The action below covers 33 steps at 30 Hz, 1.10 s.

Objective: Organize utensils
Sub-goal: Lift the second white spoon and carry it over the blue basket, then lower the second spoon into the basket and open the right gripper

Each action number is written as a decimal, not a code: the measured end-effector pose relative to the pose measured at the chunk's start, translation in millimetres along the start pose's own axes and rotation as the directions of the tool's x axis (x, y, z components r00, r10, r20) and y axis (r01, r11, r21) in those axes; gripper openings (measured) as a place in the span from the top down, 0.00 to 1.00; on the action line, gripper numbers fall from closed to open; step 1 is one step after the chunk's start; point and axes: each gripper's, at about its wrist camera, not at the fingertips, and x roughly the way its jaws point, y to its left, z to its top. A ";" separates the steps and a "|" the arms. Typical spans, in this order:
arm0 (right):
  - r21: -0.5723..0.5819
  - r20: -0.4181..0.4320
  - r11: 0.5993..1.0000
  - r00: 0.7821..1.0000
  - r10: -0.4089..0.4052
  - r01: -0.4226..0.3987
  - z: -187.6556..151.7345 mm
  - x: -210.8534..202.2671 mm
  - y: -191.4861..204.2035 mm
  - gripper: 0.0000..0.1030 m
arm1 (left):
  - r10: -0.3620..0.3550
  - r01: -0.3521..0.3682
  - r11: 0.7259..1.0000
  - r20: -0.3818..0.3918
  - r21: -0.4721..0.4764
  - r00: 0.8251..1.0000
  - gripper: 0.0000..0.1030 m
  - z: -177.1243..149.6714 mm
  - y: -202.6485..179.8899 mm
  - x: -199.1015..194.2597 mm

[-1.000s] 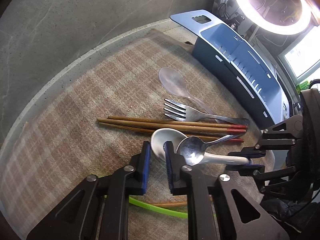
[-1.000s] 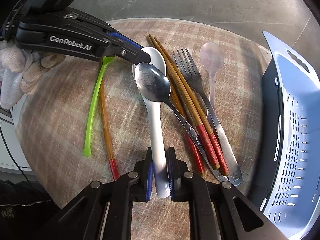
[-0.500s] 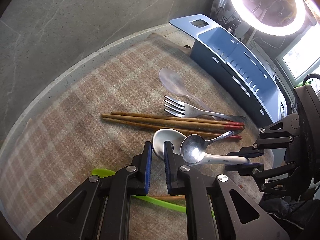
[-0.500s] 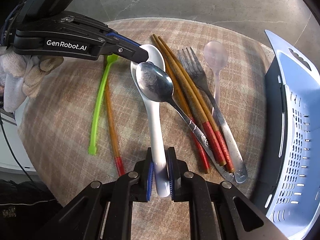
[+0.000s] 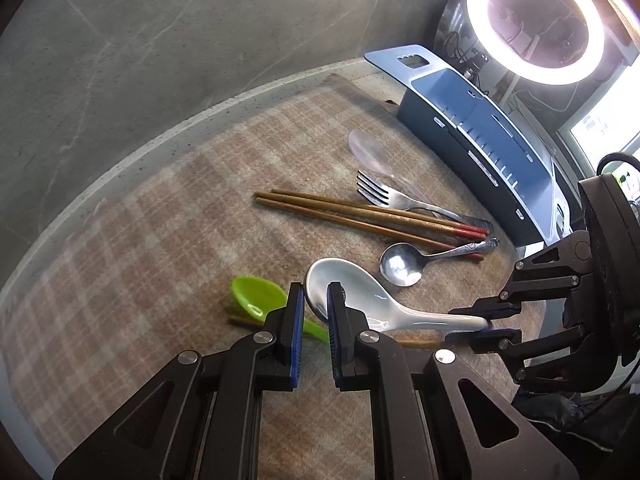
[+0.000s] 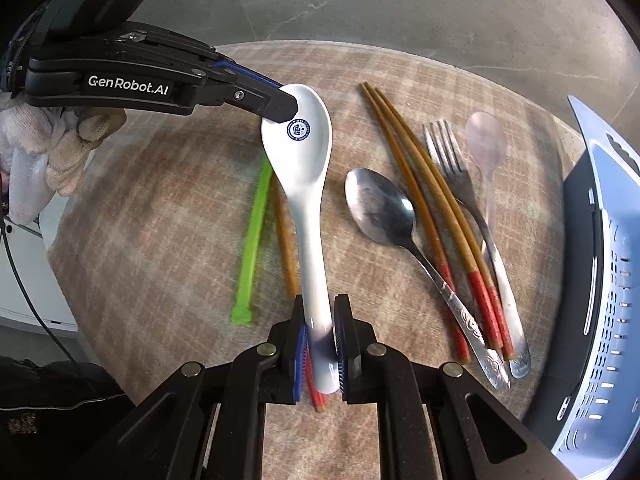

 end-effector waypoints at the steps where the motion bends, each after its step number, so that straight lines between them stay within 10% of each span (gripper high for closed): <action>1: -0.005 0.004 1.000 1.000 -0.006 0.006 0.4 -1.9 2.6 0.89 | 0.001 -0.001 1.000 0.006 -0.004 1.000 0.91 -0.2 1.0 -3.1; 16: 0.053 0.093 0.995 0.991 -0.095 0.090 -11.4 -54.6 -32.6 0.89 | -0.045 0.039 0.998 0.111 0.059 0.993 0.92 46.4 -44.3 -23.5; 33: 0.184 0.087 0.958 0.967 -0.239 0.220 -70.3 -105.9 -150.1 0.89 | -0.167 0.147 0.975 0.112 0.169 0.980 0.93 134.4 -142.7 40.9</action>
